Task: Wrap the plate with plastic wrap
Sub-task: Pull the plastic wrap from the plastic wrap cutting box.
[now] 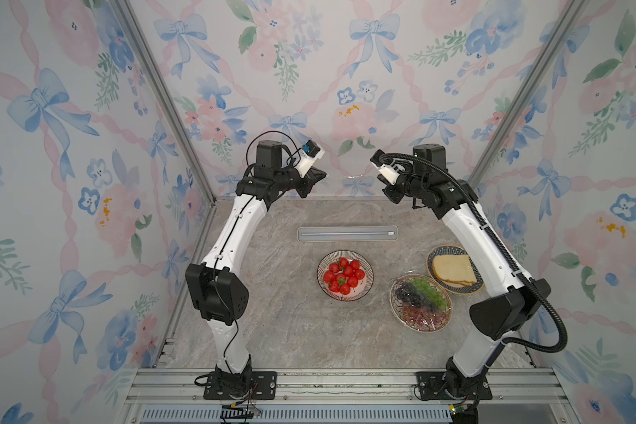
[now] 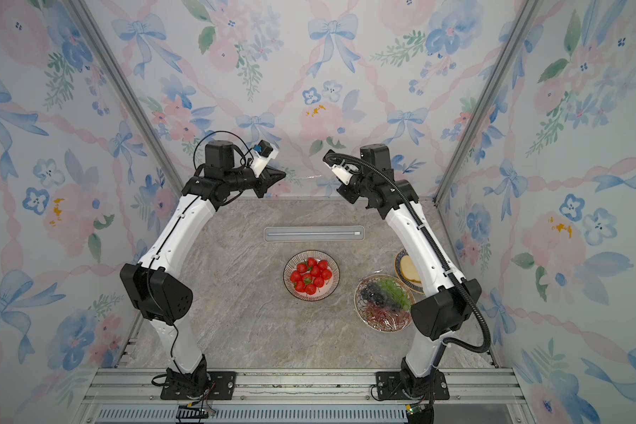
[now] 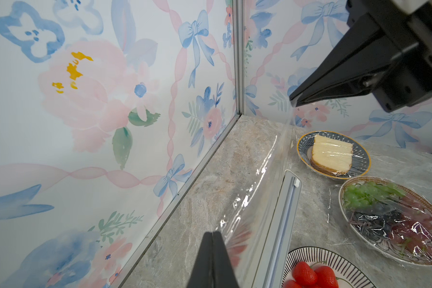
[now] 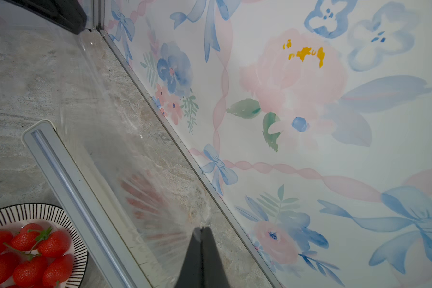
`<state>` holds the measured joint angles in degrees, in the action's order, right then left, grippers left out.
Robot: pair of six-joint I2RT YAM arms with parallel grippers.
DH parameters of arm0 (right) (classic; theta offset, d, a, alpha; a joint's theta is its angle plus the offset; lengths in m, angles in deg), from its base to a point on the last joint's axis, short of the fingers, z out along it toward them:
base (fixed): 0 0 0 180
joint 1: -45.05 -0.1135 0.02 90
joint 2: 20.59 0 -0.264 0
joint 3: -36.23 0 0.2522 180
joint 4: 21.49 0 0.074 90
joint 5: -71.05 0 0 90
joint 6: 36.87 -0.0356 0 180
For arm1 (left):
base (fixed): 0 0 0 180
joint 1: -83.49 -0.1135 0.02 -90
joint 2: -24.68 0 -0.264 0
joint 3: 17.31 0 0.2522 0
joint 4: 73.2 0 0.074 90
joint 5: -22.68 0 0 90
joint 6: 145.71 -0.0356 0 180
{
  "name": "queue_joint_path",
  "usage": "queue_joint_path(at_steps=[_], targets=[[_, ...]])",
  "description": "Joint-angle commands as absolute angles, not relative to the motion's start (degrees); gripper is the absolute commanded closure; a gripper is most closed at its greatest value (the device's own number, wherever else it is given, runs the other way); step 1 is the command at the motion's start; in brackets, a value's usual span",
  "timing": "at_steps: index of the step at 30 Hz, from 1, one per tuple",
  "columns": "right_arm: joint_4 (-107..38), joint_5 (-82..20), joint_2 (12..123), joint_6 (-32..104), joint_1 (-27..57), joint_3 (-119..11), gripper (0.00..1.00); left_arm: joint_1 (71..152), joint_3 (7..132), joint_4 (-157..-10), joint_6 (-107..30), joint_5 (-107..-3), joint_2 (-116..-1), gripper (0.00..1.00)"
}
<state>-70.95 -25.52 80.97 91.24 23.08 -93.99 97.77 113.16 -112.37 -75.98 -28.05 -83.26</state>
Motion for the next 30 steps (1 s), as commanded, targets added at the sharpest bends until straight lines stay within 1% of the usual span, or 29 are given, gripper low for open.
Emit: queue_joint_path(at_steps=[1, 30], targets=[[-67.4, -24.0, 78.5, 90.7, 22.5, -96.2, 1.0, 98.1, 115.2, -110.4, -74.9, -28.2, -80.7, 1.0], [-67.1, -23.2, 77.6, 90.8, 22.4, -95.5, 1.0, 98.7, 116.0, -110.2, -74.8, -29.1, -80.5, 1.0]])
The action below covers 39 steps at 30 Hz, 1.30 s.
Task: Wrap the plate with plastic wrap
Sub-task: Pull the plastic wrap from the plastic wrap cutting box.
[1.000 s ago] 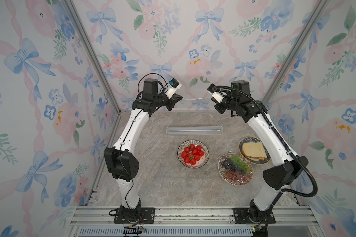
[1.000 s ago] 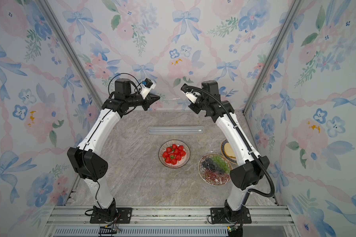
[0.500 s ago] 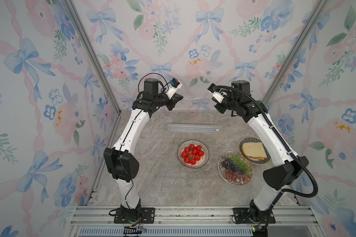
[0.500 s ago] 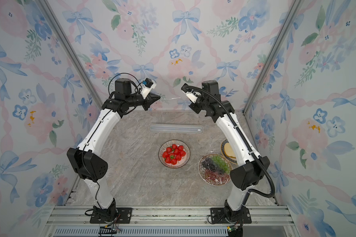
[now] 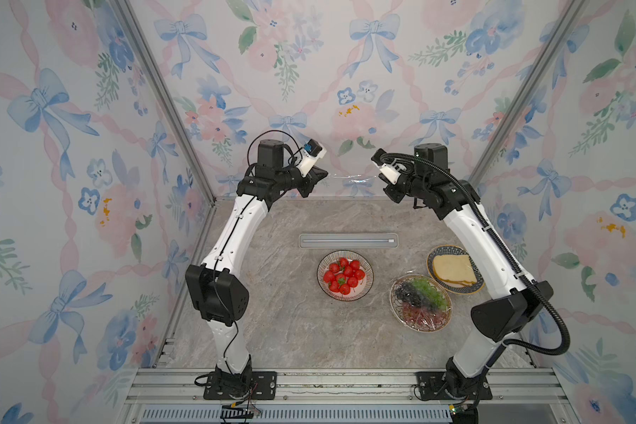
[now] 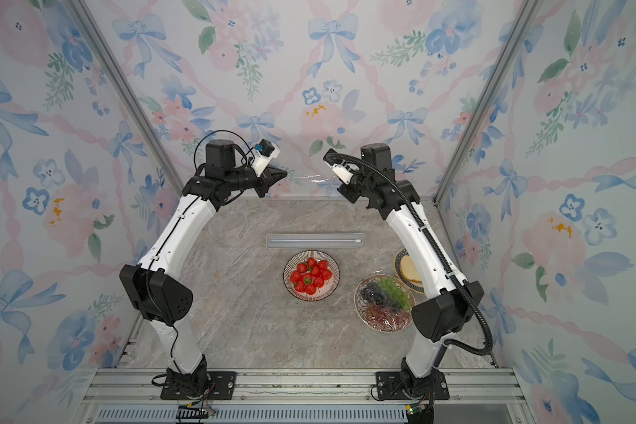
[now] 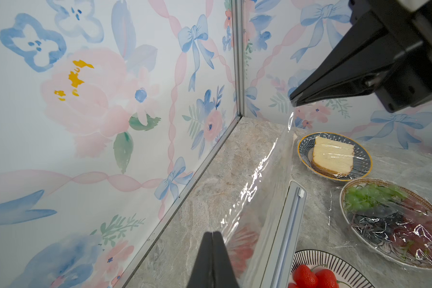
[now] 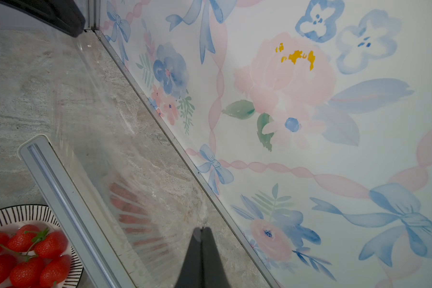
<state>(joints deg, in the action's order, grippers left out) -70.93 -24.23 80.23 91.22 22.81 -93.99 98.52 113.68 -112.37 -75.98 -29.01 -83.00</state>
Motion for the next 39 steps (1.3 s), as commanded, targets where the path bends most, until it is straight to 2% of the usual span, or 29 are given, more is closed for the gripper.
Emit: queue_joint_path(at_steps=[1, 25, 39], targets=[[-67.1, -23.2, 77.6, 90.8, 22.4, -95.5, 1.0, 98.7, 116.0, -110.2, -74.8, -29.2, -80.4, 1.0], [-66.8, -23.1, 76.6, 90.5, 22.6, -94.1, 1.0, 99.0, 116.3, -110.2, -74.9, -29.4, -80.2, 1.0], [-66.1, -22.8, 79.1, 88.6, 23.3, -93.5, 1.0, 99.0, 120.1, -110.2, -73.6, -29.8, -85.0, 1.0]])
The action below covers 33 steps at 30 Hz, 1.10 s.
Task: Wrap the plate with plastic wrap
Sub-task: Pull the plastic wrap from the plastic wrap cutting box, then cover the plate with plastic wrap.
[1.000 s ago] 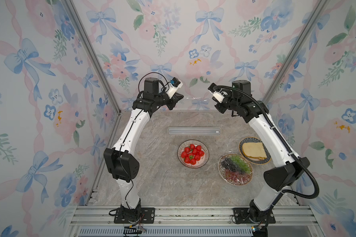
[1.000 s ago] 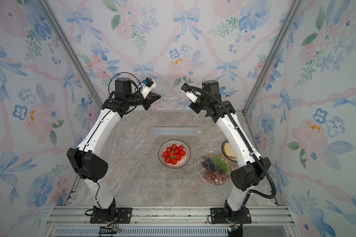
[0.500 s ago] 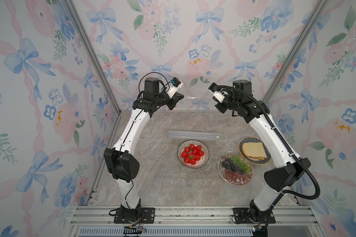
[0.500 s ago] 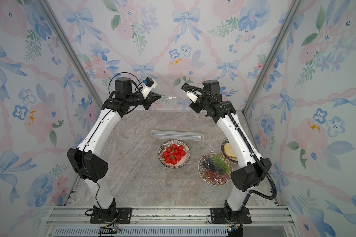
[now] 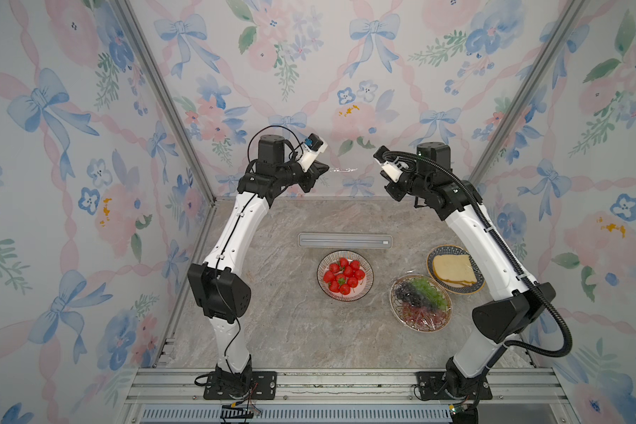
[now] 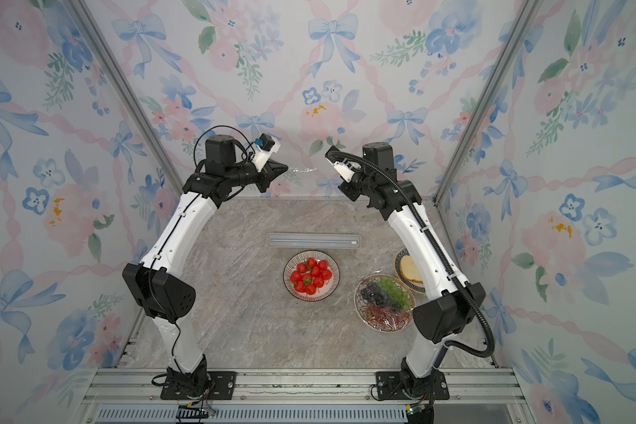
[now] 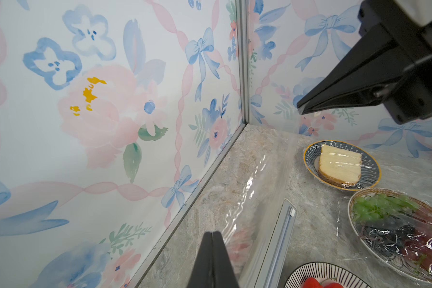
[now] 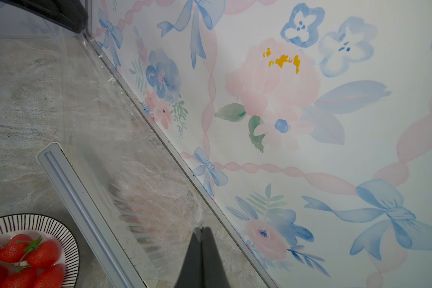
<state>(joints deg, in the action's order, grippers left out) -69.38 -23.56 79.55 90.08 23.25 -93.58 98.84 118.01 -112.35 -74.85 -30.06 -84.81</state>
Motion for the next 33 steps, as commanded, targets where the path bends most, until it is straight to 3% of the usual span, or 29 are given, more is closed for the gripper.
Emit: queue_joint_path(at_steps=[1, 10, 19, 33], targets=[[-66.1, -22.9, 78.5, 88.4, 23.3, -93.1, 1.0, 99.0, 119.8, -110.2, -73.6, -29.8, -84.7, 1.0], [-65.0, -23.9, 71.8, 86.3, 21.4, -84.2, 1.0, 99.5, 109.8, -110.1, -75.2, -31.0, -77.4, 1.0], [-61.7, -19.9, 61.6, 80.4, 14.8, -66.7, 1.0, 104.8, 89.8, -107.4, -74.9, -38.6, -63.2, 1.0], [-60.3, -12.0, 48.6, 57.6, 3.5, -36.8, 1.0, 109.7, 44.2, -86.3, -54.9, -43.5, -40.1, 1.0]])
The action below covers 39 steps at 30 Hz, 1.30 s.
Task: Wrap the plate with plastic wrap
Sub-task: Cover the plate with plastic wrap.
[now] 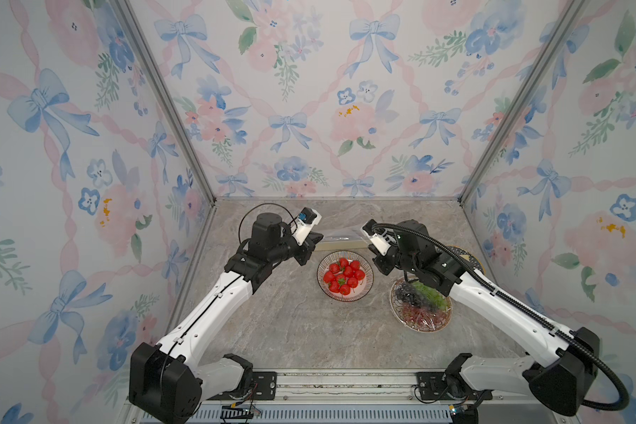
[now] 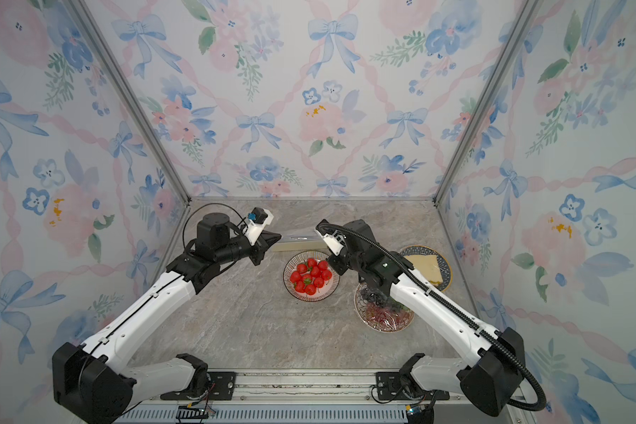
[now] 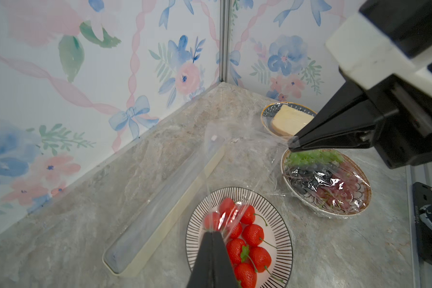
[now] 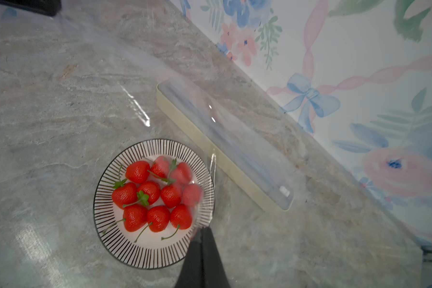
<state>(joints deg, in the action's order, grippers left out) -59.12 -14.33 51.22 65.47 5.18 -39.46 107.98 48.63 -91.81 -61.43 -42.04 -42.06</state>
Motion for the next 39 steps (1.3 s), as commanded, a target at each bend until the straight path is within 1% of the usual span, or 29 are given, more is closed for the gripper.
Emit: queue_joint_path(at_steps=[1, 6, 9, 13, 22, 31, 39], targets=[[-61.0, -11.7, 48.2, 56.2, 2.7, -35.8, 1.0, 110.7, 42.4, -85.7, -53.5, -43.7, -39.5, 1.0], [-64.6, -10.9, 46.6, 48.0, -1.2, -30.8, 1.0, 113.3, 31.5, -83.2, -46.3, -46.5, -36.3, 1.0], [-66.3, -11.0, 46.6, 43.7, -3.5, -28.3, 1.0, 114.5, 26.1, -81.1, -42.4, -46.1, -34.4, 1.0], [-66.6, -11.6, 47.4, 38.5, -5.3, -25.7, 1.0, 116.6, 22.8, -80.2, -39.3, -45.9, -33.9, 1.0], [-62.7, -13.0, 50.8, 31.9, -6.3, -20.3, 1.0, 119.7, 20.0, -78.9, -36.7, -46.5, -38.8, 1.0], [-56.2, -12.9, 55.1, 29.4, -5.8, -16.1, 1.0, 120.2, 19.9, -75.8, -37.1, -48.1, -46.5, 1.0], [-48.8, -12.6, 59.4, 27.2, -3.6, -14.7, 1.0, 120.2, 21.3, -72.3, -37.2, -49.6, -52.7, 1.0]])
